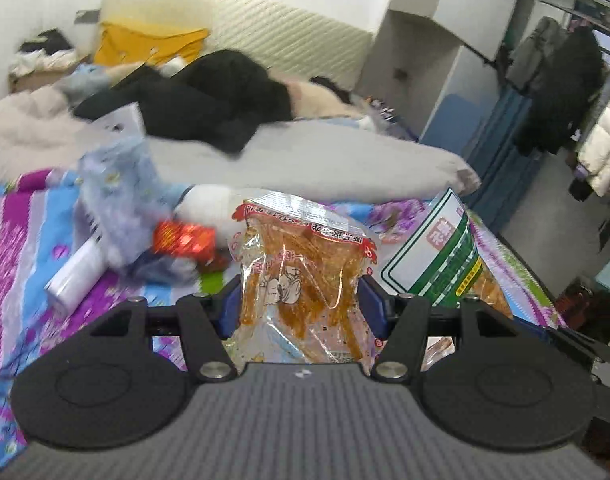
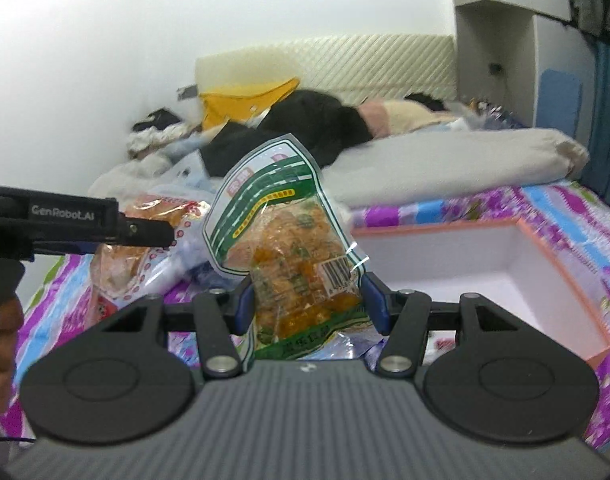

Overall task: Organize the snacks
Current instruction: 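Carry both bags up and over the pink box with both grippers, then open both grippers to release the bags into the pink box, then withdraw both open grippers away from the pink box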

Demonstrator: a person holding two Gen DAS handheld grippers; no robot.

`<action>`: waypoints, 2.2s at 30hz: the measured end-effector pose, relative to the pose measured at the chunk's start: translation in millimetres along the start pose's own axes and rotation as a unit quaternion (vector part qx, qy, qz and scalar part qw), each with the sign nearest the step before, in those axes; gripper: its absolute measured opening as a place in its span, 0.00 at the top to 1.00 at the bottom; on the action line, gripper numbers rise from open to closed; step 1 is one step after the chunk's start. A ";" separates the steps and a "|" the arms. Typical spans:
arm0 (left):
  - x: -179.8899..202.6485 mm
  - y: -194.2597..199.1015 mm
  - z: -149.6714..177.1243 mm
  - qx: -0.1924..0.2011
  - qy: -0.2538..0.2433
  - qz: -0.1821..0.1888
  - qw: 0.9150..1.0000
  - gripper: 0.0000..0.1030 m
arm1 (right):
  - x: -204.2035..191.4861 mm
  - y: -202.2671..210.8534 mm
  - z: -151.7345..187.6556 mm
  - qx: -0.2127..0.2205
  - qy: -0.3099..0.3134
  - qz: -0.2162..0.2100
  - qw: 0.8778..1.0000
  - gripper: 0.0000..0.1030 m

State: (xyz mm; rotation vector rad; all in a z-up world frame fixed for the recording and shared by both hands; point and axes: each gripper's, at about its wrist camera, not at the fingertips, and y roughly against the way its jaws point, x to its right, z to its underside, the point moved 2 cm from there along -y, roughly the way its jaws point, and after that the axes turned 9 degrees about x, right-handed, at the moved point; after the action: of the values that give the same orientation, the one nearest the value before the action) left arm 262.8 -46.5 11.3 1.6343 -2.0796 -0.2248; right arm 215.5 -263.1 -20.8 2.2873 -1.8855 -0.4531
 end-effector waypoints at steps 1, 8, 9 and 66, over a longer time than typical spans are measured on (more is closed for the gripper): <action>7.4 -3.4 -4.3 0.001 -0.004 0.005 1.000 0.37 | 5.5 0.1 -4.1 0.004 -0.003 0.005 1.000 0.44; 56.0 -49.4 -7.8 -0.017 -0.025 0.033 0.999 0.37 | 53.4 -12.2 -8.8 0.003 -0.018 0.048 0.999 0.44; 62.8 -59.4 -5.5 -0.025 -0.027 0.035 0.999 0.37 | 60.6 -15.9 -6.1 -0.002 -0.020 0.054 0.998 0.44; 56.7 -26.4 6.2 -0.013 -0.068 0.024 0.997 0.14 | 56.6 -8.3 13.8 -0.014 -0.051 0.054 0.997 0.19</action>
State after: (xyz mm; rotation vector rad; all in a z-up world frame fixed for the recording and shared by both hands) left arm 273.3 -108.5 10.2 1.5910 -2.2037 -0.3543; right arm 228.3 -315.6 -44.2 2.1698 -2.0236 -0.5872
